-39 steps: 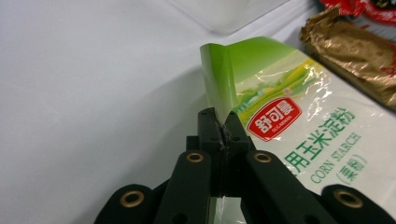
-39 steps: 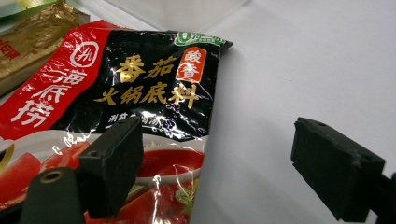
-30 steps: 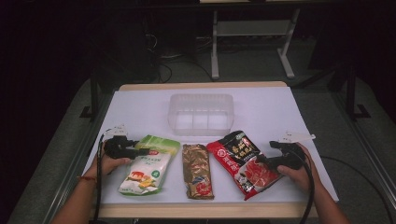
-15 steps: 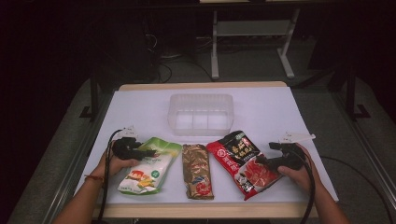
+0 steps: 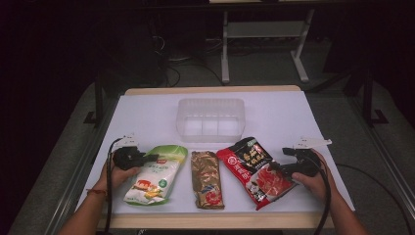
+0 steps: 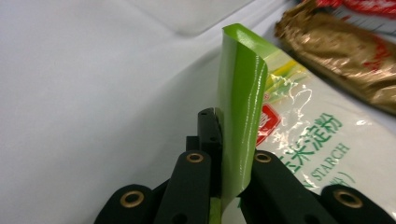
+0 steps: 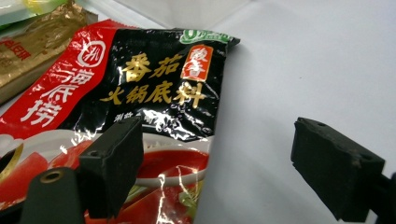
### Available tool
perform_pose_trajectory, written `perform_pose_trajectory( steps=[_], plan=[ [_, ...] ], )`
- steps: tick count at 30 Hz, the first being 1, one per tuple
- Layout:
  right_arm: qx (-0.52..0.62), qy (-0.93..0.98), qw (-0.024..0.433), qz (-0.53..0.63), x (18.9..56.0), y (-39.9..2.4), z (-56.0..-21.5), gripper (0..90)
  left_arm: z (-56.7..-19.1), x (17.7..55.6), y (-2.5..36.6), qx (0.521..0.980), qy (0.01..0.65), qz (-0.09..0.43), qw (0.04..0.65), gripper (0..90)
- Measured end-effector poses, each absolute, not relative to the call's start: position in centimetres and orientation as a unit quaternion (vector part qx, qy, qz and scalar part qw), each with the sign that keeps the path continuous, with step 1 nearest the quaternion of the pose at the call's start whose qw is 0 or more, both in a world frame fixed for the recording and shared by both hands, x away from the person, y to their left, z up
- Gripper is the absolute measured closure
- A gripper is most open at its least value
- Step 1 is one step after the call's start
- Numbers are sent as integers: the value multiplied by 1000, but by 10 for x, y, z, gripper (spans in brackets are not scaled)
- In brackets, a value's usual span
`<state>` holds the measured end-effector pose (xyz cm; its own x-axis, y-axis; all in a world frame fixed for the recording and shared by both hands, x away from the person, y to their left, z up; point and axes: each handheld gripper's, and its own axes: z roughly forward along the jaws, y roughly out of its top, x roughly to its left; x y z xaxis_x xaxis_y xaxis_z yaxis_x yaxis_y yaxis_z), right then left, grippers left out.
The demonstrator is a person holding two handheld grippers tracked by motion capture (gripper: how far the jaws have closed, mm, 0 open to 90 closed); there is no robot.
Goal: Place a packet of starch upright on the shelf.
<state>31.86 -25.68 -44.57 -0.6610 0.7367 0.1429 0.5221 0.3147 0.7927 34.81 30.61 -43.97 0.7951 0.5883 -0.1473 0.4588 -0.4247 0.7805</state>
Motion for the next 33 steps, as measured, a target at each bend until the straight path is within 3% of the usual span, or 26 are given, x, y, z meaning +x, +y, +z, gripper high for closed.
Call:
perform_pose_trajectory(
  steps=[26,33],
  plan=[
    [390,798,142,436,323,-253,-442,185,-407,325,323,800,318,86,502,900],
    [388,803,135,432,324,-252,-444,181,-390,299,328,762,337,107,542,900]
  ],
)
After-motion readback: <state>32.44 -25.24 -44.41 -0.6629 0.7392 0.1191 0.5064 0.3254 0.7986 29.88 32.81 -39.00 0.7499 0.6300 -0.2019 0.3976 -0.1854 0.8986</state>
